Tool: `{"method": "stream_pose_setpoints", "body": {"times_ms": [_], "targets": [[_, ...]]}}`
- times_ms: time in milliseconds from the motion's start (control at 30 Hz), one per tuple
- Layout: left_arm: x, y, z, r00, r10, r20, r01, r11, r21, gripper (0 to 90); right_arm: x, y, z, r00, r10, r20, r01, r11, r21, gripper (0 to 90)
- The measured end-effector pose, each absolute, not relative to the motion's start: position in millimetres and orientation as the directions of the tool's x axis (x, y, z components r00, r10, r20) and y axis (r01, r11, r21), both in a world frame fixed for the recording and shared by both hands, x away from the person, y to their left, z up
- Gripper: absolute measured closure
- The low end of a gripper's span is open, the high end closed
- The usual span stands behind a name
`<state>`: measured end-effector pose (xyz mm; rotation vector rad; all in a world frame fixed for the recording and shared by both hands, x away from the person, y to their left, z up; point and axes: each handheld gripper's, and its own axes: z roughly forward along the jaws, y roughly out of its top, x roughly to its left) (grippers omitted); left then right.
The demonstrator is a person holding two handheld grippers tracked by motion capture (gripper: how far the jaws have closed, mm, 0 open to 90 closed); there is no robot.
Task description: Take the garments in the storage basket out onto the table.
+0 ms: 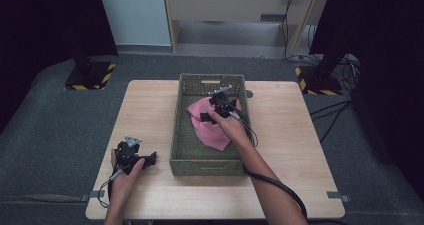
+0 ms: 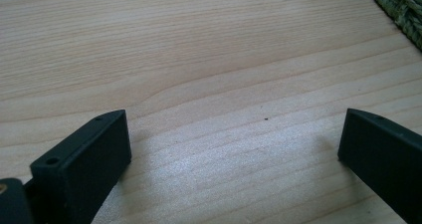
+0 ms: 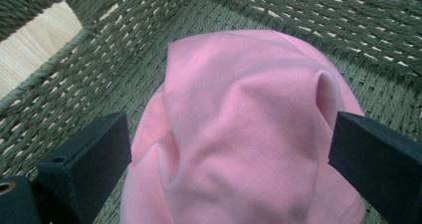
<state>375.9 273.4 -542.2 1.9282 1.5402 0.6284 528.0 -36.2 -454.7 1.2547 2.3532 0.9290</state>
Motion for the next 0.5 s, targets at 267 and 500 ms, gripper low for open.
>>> {"method": "stream_pose_setpoints", "body": {"times_ms": [267, 500], "targets": [[376, 273, -542, 0.22, 0.976, 0.003, 0.699, -0.159, 0.697, 0.0, 538, -34, -466, -0.557, 0.83, 0.028, 0.641, 0.408, 0.65, 3.7], [376, 273, -542, 0.22, 0.975, 0.003, 0.699, -0.16, 0.697, 0.0, 548, -34, -472, -0.542, 0.84, 0.031, 0.659, 0.401, 0.636, 3.3]]}}
